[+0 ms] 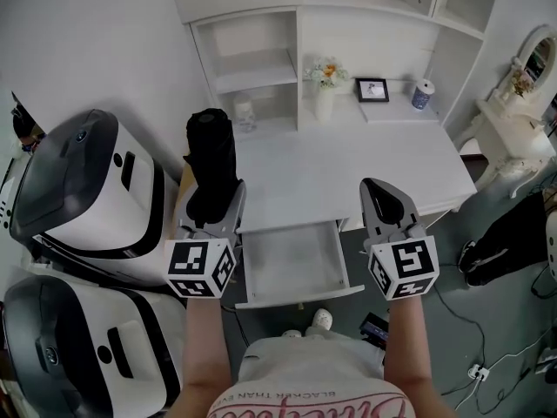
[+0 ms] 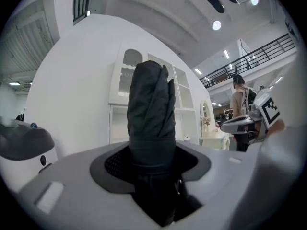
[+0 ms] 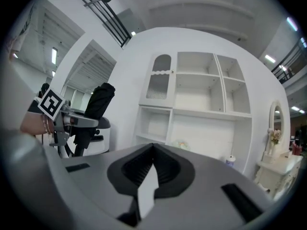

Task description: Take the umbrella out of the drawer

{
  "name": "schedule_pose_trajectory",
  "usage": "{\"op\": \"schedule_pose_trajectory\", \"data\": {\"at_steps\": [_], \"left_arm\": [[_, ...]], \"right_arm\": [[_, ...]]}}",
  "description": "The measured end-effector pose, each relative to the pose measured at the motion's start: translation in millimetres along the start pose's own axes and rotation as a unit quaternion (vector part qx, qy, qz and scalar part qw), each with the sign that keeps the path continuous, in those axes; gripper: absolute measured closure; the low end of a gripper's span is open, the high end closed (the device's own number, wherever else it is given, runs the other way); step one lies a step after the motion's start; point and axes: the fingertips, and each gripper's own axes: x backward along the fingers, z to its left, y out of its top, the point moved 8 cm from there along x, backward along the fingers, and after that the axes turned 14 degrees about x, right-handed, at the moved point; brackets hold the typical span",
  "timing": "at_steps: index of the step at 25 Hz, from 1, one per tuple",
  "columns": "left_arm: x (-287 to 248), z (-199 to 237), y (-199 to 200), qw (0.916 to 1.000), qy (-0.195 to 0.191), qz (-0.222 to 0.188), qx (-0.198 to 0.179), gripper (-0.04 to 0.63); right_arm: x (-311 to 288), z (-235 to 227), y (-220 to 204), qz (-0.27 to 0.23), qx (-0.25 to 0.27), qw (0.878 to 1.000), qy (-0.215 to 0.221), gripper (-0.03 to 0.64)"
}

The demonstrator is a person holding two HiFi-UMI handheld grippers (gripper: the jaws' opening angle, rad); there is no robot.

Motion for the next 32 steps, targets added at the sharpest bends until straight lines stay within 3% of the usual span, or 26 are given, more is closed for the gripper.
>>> {"op": "schedule_pose_trajectory", "data": {"at_steps": [8, 13, 32], "left_arm": [[11, 3, 37, 0.9983, 0.012, -0.054, -0.020, 0.353], [9, 0, 49, 0.9970, 0.011, -0.076, -0.012, 0.353], [11, -10, 53, 0.9960, 0.002, -0.088, -0.019, 0.353]], "right_arm": [[4, -14, 36, -0.047, 0.037, 0.998, -0.031, 0.609], [7, -25, 46, -0.063, 0.043, 0.995, -0.067, 0.609], [15, -27, 44, -0.068, 0.052, 0.994, -0.064, 0.609]]}}
